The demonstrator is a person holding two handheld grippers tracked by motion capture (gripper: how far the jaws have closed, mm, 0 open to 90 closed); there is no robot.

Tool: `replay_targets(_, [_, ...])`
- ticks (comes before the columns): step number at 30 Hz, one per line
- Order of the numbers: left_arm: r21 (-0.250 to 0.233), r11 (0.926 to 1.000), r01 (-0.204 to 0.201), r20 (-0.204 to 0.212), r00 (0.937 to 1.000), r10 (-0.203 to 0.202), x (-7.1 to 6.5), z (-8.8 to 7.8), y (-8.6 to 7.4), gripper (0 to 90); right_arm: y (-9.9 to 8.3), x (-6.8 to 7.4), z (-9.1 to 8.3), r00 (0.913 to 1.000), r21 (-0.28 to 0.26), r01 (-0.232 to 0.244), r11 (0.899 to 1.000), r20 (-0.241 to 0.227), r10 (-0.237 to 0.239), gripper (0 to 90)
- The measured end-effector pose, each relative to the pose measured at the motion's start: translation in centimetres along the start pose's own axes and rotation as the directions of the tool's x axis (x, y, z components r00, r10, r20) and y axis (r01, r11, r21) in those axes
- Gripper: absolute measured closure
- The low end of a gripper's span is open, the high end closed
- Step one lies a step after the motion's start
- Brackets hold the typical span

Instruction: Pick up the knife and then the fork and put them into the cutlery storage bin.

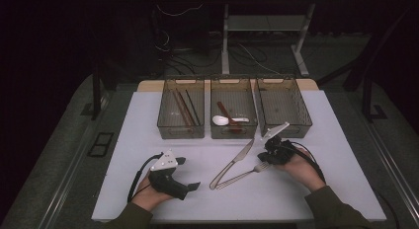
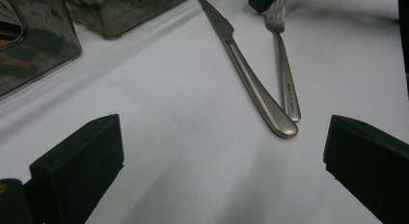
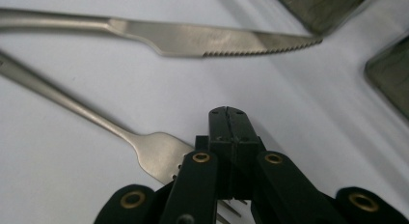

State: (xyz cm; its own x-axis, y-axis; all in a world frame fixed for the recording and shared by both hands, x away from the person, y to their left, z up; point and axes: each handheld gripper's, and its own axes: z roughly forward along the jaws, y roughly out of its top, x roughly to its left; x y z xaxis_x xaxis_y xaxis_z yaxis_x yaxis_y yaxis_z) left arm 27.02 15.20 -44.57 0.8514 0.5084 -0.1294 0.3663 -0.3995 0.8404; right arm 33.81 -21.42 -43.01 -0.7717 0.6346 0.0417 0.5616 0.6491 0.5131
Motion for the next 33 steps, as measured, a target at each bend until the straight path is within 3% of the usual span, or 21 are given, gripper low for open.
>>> replay_targets(9, [0.002, 1.0000, 0.000, 0.005, 1.0000, 0.000, 0.0, 0.0, 0.1, 0.0, -2.1, 0.9, -1.3, 0.9988, 0.012, 0.024, 1.000, -0.042, -0.024, 89.3])
replay_targets(16, [0.003, 1.0000, -0.006, 0.011, 0.9999, 0.006, -0.1, 0.2, 0.2, 0.0, -3.9, 2.2, -2.4, 0.9932, -0.003, 0.042, 0.999, -0.108, -0.042, 89.3])
replay_targets(26, [0.001, 1.0000, -0.007, 0.014, 0.9999, 0.007, -0.1, 0.2, 0.2, 0.0, -4.4, 2.9, -2.9, 0.9873, 0.006, 0.082, 0.997, -0.137, -0.080, 89.2])
replay_targets(29, [0.005, 1.0000, -0.007, 0.014, 0.9999, 0.006, -0.1, 0.2, 0.2, 0.0, -3.8, 2.8, -3.2, 0.9810, -0.014, 0.122, 0.992, -0.150, -0.123, 84.5])
replay_targets(33, [0.005, 1.0000, -0.006, 0.013, 0.9999, 0.006, -0.1, 0.2, 0.2, 0.0, -2.4, 3.5, -3.1, 0.9549, 0.009, 0.246, 0.969, -0.173, -0.241, 78.0])
